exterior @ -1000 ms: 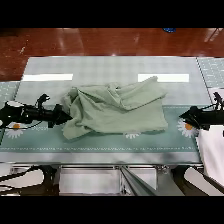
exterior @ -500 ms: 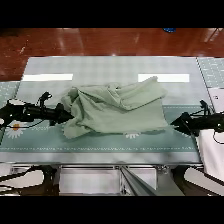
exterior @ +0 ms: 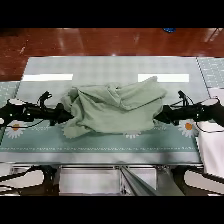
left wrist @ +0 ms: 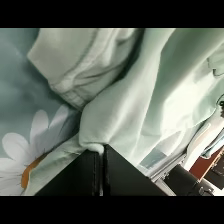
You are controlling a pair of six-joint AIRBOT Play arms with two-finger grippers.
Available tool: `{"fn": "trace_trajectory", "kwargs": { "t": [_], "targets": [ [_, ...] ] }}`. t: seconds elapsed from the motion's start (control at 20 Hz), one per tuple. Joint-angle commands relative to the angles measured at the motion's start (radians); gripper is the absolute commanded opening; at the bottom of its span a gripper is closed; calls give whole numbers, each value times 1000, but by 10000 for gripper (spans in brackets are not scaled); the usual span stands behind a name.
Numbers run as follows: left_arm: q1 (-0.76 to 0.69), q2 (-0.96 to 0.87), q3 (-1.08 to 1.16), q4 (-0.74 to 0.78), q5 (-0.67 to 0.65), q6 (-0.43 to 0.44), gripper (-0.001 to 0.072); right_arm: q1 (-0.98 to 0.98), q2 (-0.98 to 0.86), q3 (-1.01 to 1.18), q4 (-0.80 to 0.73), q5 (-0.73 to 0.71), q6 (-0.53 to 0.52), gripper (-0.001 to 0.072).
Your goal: Fold the shirts.
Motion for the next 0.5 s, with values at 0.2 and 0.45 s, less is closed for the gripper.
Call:
{"fn": "trace_trajectory", "kwargs": {
  "t": [0.2, 0.45],
  "targets": [
    [18, 159, 291, -367, -96, 60, 20, 60, 166, 473, 68, 135, 64, 20],
    [74, 299, 761, -521, -10, -20, 19, 14, 298, 966, 60, 134, 142, 20]
  ]
}}
